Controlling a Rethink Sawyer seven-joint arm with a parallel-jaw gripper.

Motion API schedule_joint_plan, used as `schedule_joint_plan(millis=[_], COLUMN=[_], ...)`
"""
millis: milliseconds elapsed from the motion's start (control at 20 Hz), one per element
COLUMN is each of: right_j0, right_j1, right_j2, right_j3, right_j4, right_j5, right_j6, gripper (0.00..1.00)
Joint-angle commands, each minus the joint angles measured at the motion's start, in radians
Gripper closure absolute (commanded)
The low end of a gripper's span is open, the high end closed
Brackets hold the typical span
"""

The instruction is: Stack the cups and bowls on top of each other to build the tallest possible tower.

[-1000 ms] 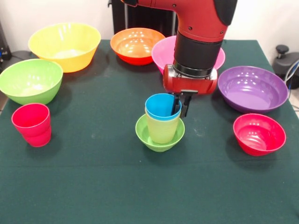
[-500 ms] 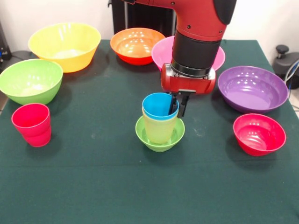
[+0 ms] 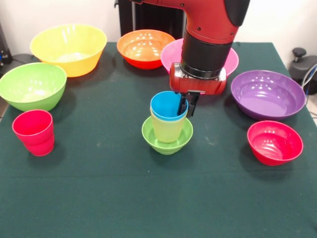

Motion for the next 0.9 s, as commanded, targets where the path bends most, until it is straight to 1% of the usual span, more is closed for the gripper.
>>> schedule_joint_plan(millis=[50,300,500,900], right_j0=[0.020,0.020,0.016,0.014], right_j1=[0.052,0.054,0.052,0.055], right_j2=[0.047,0.050,0.057,0.063], right_j3=[-0.048,-0.049,-0.042,-0.059], right_j4=[-0.019,-0.021,-0.020,-0.023], right_j5=[0.110,0.115,0.098,0.102], right_j6=[0.058,0.059,0.058,0.044], gripper=[1.00,1.00,1.00,1.00])
